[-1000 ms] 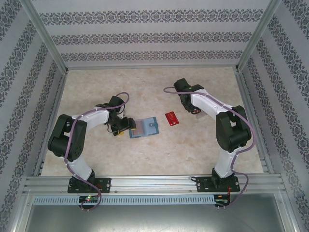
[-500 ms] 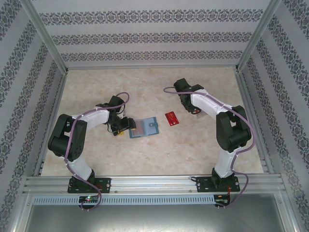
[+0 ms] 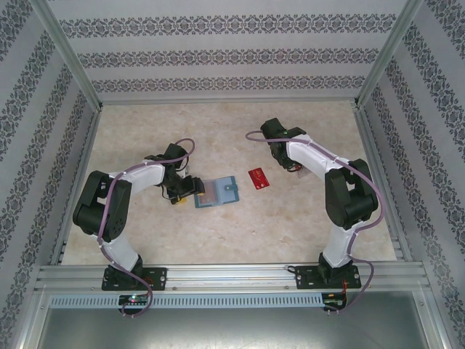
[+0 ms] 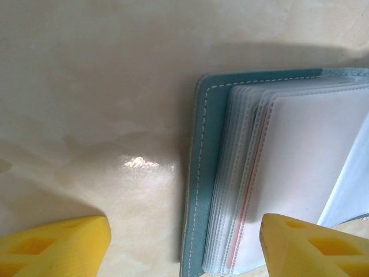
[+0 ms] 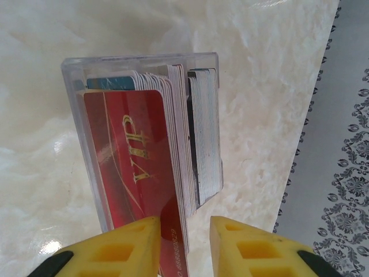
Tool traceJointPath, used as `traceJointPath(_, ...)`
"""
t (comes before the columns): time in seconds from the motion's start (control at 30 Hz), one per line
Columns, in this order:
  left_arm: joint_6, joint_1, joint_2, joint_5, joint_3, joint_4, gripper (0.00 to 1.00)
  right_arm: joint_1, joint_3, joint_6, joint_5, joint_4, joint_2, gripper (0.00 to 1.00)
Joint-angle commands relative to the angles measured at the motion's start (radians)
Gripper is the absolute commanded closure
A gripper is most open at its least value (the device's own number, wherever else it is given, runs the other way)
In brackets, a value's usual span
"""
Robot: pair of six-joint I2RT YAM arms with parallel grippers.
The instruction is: Put the credit cards into the card holder
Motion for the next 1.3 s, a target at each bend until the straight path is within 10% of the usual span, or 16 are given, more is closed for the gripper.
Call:
traceJointPath(0.0, 0.039, -0.020, 0.102, 0.090, -0.051, 0.050, 0.28, 0.003, 0.009, -0.001, 0.029, -0.006, -0.029, 0.76)
traceJointPath(0.67, 0.054, -0.021, 0.087, 0.091, -0.044, 0.029, 0.28, 0.007, 0.052, 0.069, -0.131, -0.076, -0.113, 1.00)
traceJointPath(1.27, 0.099, -0.020, 0.013, 0.082, -0.019, -0.037, 0.28, -0.009, -0.138, 0.700, -1.204, 0.172, -0.261, 1.00)
